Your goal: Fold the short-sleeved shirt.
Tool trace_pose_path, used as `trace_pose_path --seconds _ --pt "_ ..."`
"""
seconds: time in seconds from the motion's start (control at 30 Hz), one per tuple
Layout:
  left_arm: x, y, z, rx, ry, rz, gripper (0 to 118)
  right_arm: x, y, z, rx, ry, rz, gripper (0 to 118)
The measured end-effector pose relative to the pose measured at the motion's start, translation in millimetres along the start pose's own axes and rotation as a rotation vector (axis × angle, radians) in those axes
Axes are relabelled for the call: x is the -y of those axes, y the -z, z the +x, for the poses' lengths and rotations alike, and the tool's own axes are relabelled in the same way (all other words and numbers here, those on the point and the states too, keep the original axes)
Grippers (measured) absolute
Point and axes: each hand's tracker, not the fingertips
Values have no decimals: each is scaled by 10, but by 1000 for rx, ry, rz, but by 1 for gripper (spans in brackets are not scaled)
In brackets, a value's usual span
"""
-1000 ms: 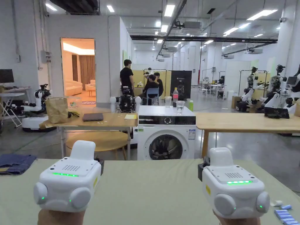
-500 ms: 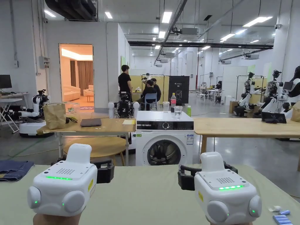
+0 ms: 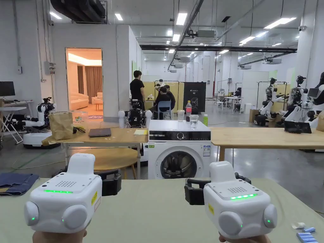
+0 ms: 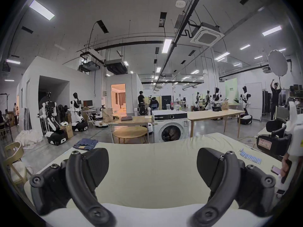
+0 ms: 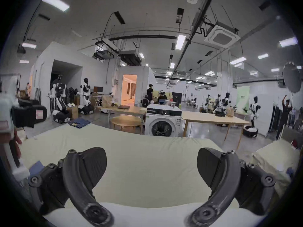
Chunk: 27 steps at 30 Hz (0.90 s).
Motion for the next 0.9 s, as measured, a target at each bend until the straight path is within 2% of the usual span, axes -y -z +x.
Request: trace_pose_path --seconds 0.07,0.17,0.27,0.37,0.5,0.6,0.8,0.9 --pt "3 -12 -1 -2 -1 3 108 -33 -3 -8 48 19 -5 111" --pt "1 -34 7 -4 -1 4 108 -57 -24 -50 118 -17 -2 111" --pt "5 -35 -4 -6 -2 3 108 -68 -84 -58 84 -30 8 111" --pt "16 -37 -11 -8 -4 -1 108 -103 -116 -63 67 -6 5 111" --pt "43 -25 -32 -11 -12 -4 108 -98 -133 -119 131 -19 24 111" --pt "58 -35 -36 -13 -13 -8 108 -99 -134 -132 134 -21 26 112" --pt "80 -45 -59 -20 -17 -3 108 -115 -96 -73 131 51 -19 111" --pt "70 -59 -66 -27 -19 4 108 -86 -147 -21 46 62 5 111"
